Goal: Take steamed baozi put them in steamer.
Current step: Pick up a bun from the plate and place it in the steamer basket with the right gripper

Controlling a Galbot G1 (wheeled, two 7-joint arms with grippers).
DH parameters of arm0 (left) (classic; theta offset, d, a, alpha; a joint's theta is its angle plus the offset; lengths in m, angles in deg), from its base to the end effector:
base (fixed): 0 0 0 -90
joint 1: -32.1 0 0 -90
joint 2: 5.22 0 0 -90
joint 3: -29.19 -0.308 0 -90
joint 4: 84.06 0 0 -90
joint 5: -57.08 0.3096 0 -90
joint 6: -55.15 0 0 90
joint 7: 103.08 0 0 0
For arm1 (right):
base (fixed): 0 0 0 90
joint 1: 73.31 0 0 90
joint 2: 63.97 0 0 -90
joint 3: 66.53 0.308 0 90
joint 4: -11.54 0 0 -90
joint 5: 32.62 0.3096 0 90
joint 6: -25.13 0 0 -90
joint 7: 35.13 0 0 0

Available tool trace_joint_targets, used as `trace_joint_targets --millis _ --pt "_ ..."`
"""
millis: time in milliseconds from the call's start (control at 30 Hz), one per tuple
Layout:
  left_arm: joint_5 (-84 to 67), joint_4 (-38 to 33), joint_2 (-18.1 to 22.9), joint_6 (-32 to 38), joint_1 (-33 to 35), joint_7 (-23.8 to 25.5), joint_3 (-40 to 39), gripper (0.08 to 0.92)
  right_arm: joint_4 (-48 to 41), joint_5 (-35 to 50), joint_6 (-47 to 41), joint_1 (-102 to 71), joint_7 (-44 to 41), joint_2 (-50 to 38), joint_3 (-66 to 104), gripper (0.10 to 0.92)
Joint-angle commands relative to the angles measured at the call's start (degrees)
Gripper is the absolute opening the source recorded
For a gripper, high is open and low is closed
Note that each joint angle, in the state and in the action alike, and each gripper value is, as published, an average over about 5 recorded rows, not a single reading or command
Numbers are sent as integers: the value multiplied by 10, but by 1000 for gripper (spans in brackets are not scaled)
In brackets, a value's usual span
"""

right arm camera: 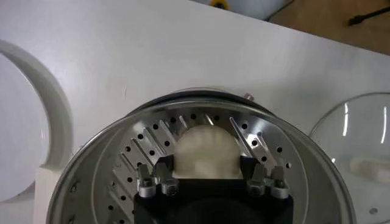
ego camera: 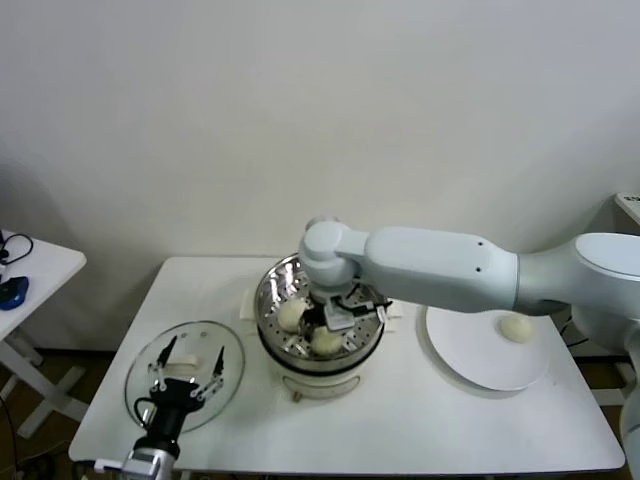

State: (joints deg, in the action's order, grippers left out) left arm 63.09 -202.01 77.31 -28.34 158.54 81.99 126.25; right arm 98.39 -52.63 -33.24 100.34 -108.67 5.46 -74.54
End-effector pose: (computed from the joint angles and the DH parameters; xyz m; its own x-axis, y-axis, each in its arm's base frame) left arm 0.1250 0.0545 -0.2876 -0.9963 0.0696 0.0513 0.0811 0.9582 0.2744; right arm 0.4046 0.1724 -0.0884 -0.1131 -0.0187 0.9934 0.1928 -0.9812 0.0034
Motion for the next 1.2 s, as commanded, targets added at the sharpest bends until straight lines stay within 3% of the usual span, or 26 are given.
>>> trace_joint_targets --millis 33,333,567,1200 --pt "1 0 0 -1 -1 0 -1 823 -5 -1 5 -3 1 8 -2 696" --pt "1 -1 1 -1 -2 0 -1 823 -8 0 5 -8 11 13 -4 705" --pt "2 1 2 0 -2 0 -1 823 -8 3 8 -8 14 13 -5 816" --pt "3 -1 -4 -5 -9 -5 -5 823 -23 32 0 40 -2 -25 47 823"
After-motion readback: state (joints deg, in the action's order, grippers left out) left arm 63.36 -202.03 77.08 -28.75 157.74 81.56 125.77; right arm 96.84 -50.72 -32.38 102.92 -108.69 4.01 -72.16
